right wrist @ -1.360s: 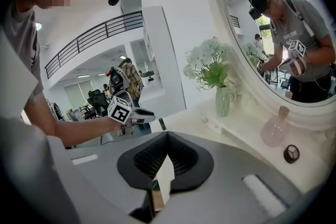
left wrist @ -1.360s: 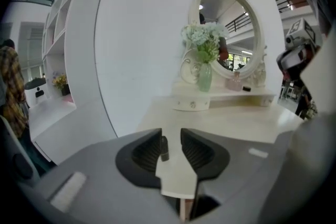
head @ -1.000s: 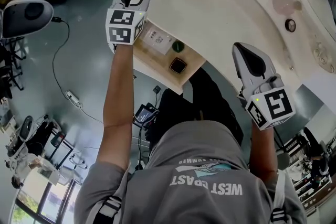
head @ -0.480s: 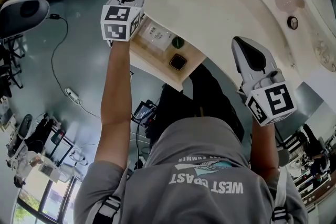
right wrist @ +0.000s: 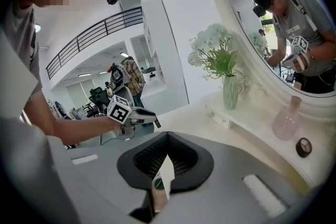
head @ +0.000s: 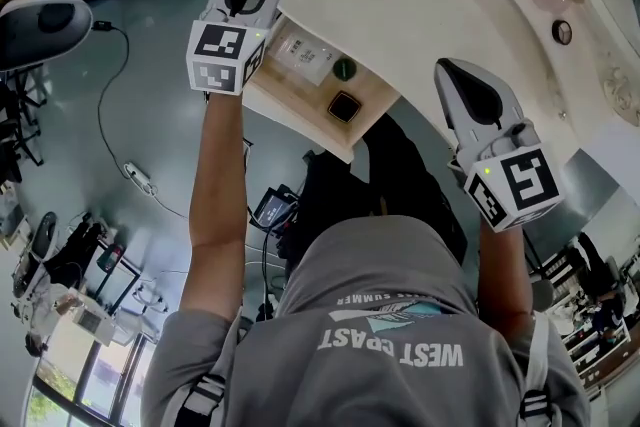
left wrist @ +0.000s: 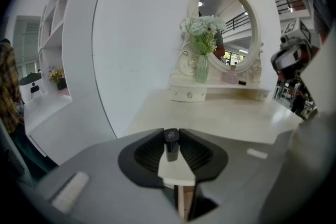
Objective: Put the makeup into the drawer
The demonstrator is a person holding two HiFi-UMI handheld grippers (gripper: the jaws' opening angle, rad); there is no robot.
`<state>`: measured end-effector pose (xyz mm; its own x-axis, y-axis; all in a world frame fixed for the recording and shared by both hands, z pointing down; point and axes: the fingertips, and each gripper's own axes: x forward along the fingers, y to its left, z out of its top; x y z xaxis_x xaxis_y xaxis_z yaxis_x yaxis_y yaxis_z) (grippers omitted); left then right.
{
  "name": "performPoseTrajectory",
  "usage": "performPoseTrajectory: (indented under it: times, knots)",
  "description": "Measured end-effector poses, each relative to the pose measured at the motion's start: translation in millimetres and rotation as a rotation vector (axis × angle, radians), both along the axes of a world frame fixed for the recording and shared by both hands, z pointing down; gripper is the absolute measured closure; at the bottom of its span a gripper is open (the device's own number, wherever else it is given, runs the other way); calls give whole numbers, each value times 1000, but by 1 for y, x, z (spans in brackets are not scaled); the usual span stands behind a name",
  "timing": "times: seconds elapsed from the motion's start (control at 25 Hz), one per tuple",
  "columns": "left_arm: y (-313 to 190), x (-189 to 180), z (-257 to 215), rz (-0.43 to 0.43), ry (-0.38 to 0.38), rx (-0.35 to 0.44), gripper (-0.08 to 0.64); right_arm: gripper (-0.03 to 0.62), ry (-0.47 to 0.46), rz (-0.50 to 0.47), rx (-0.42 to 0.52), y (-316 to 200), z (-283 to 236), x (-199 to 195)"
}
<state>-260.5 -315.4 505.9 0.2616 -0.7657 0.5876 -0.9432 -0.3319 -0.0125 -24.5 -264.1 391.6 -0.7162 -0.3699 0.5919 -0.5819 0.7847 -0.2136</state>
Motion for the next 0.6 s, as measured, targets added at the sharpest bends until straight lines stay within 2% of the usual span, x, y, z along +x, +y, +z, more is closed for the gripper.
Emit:
performPoseTrajectory:
  times: [0.32,0.6]
  knots:
    - [43,20,7,57,16,-32,472,591,-11,-16,-4,16,2,-14]
    - [81,40,32,119,37,-112,472,591,-19,-27,-11,30,6,-22]
